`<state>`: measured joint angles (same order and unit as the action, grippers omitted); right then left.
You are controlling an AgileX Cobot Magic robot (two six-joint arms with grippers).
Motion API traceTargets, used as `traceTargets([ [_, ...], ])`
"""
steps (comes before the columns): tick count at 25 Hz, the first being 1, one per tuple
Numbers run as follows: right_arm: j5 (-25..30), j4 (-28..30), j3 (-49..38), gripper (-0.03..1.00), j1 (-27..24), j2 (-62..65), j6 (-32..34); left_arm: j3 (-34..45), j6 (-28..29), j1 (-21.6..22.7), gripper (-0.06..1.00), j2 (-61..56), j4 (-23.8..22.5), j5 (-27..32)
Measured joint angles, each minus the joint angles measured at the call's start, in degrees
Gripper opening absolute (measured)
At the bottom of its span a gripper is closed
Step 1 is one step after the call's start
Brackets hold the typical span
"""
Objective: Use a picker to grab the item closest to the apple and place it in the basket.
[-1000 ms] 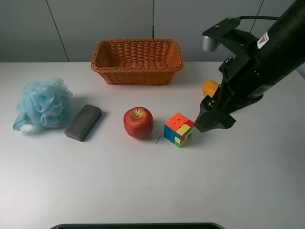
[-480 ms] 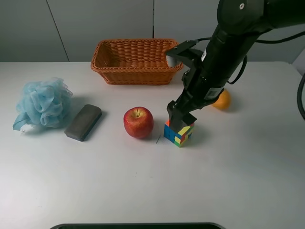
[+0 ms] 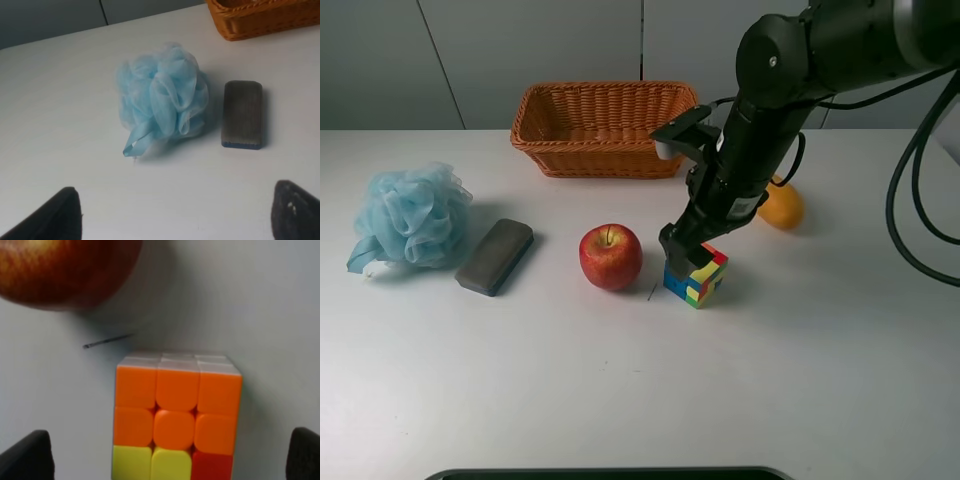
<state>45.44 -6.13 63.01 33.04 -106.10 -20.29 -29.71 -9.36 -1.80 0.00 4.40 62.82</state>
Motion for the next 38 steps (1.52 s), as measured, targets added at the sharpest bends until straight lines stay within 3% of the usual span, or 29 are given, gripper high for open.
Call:
traceTargets([
  [13,-5.09,0.54,0.12,0.70,0.00,-6.93,0.10,0.00,0.00,0.00,0.73,0.00,0.00,0.00],
  [23,-6.01,0.54,0.12,0.70,0.00,-9.53,0.10,0.00,0.00,0.00,0.73,0.00,0.00,0.00],
  [28,-6.05,0.54,0.12,0.44,0.00,-9.53,0.10,0.00,0.00,0.00,0.73,0.00,0.00,0.00],
  [38,-4.60,0.64,0.39,0.44,0.00,-9.53,0.10,0.00,0.00,0.00,0.73,0.00,0.00,0.00],
])
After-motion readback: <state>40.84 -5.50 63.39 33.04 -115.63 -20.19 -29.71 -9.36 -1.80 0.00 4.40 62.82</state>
